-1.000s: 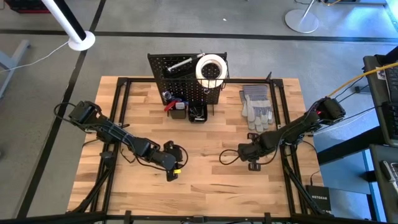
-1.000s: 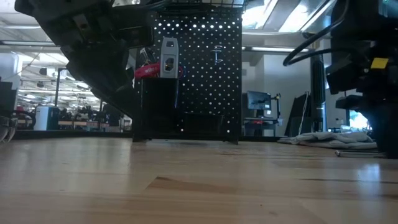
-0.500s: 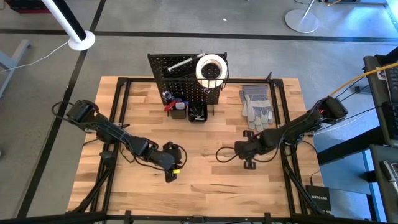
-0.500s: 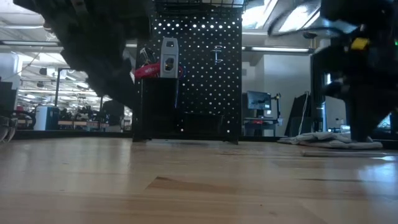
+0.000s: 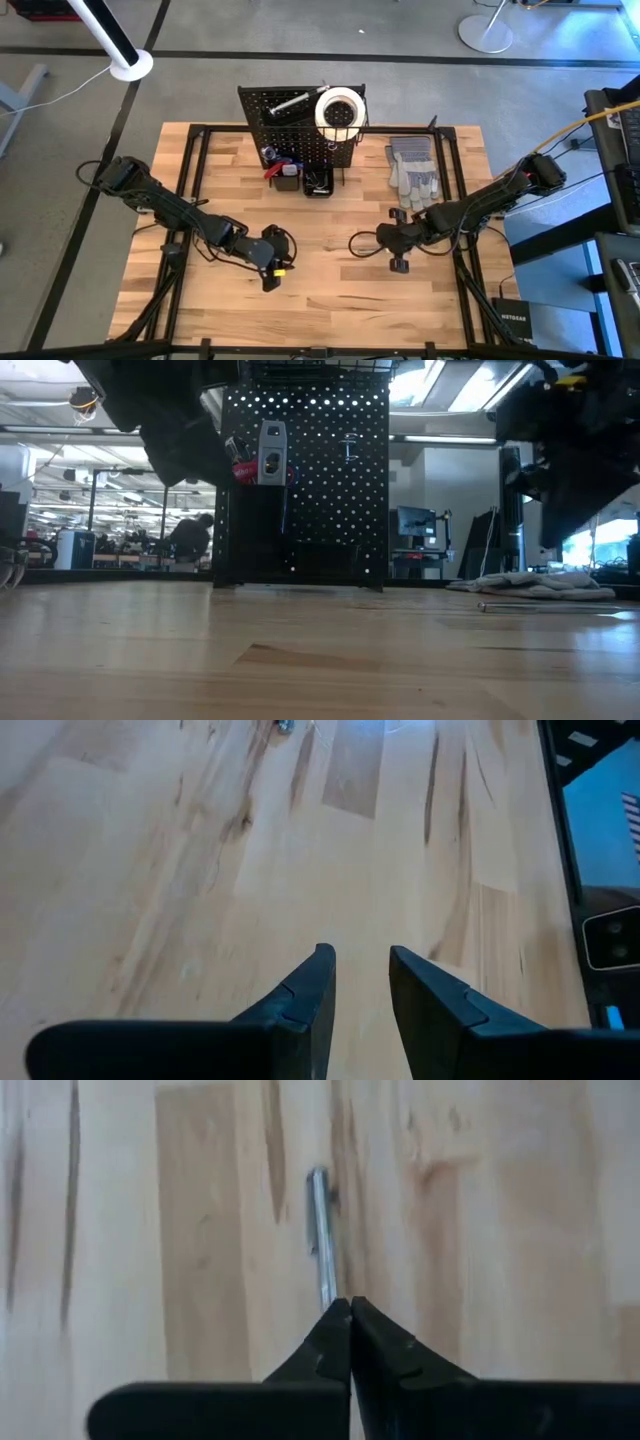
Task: Hang tools onto peg board
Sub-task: Put the stainless antenna into the left bin on the pegboard
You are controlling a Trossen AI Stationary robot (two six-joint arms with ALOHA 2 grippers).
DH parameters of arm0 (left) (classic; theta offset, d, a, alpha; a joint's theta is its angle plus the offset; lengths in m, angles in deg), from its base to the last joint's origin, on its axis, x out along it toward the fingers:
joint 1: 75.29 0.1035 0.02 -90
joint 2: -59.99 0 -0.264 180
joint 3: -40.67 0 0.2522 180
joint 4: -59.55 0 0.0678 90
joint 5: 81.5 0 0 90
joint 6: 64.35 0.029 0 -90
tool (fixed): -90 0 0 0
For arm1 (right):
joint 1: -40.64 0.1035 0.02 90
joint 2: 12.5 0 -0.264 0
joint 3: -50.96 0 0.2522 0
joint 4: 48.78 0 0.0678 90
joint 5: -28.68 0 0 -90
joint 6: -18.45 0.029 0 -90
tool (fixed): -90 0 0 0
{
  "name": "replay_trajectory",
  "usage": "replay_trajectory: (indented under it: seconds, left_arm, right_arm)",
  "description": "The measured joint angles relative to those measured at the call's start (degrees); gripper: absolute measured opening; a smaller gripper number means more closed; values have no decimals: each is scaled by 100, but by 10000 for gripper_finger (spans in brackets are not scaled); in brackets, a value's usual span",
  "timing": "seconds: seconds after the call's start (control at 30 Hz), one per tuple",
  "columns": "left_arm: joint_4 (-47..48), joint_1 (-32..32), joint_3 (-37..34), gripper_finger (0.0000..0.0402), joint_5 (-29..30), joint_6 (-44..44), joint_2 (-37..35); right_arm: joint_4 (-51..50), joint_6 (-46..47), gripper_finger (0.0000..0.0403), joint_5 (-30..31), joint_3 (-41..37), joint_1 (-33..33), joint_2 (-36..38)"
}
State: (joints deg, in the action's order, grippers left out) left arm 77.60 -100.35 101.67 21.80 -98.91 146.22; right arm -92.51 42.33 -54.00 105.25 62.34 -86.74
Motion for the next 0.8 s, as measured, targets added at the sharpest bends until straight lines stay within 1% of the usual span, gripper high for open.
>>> replay_trajectory:
  seconds: [0.1, 0.17, 0.33, 0.37, 0.47, 0.57, 0.67, 0.8]
  left_arm:
    - [0, 0, 0, 86, 0, 4, 14]
    - [-3, 0, 0, 86, 0, 2, 16]
    - [-6, 52, 0, 86, 0, 4, 18]
    - [-6, 52, 0, 86, 2, 4, 18]
    - [-6, 51, 0, 86, 103, 52, 18]
    - [-7, 48, 0, 86, 193, 152, 18]
    - [-3, 52, 0, 86, 216, 179, 18]
    - [-7, 49, 0, 86, 229, 230, 18]
  right_arm:
    - [-207, 338, 11, -300, 0, 0, -2]
    - [-280, 478, 25, -470, 0, 0, -2]
    - [-787, 692, 78, -1122, 9, 0, -2]
    - [-941, 697, 88, -1166, 9, 1, -2]
    - [-931, 697, 112, -1149, -101, 4, -2]
    - [-734, 660, 124, -1083, -297, 4, -49]
    - [-482, 629, 125, -1037, -515, 4, -176]
    - [108, 586, 111, -942, -722, 4, -494]
